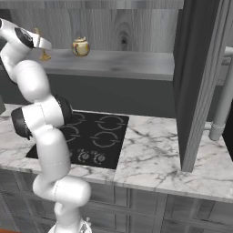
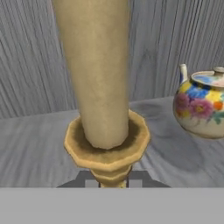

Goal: Pick the candle and candle from the dining table and place them in the open cabinet. Close the cabinet after placing the objects.

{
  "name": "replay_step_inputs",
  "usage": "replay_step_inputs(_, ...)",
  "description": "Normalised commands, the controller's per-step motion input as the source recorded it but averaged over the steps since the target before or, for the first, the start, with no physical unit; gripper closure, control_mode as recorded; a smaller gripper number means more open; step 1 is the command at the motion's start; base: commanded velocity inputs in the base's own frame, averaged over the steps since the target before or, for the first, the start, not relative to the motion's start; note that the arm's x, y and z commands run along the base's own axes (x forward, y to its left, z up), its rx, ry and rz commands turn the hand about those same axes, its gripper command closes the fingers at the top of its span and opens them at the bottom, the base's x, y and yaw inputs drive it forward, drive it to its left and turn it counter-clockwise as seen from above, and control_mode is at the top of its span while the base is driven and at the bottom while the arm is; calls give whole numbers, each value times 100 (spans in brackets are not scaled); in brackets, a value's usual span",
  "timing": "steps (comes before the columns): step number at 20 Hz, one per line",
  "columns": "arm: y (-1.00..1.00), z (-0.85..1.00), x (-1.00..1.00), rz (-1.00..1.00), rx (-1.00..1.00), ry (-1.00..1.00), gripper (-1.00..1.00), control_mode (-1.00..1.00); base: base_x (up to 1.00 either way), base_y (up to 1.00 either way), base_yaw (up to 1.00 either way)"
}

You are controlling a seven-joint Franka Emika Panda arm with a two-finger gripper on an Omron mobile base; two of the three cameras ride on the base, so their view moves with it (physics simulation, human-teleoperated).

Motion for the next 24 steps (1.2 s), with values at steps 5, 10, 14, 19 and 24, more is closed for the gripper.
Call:
replay_step_inputs(5,6,-8,14,0,0,0,-100,-100,0,0,0)
replay_step_inputs(10,-3,-1,-1,0,0,-4,-100,-100,0,0,0)
replay_step_inputs(14,-2,0,-22,0,0,-6,-100,-100,0,0,0)
replay_step_inputs(19,-17,-5,-56,0,0,-4,-100,-100,0,0,0)
replay_step_inputs(24,-52,-23,-45,0,0,-5,-100,-100,0,0,0)
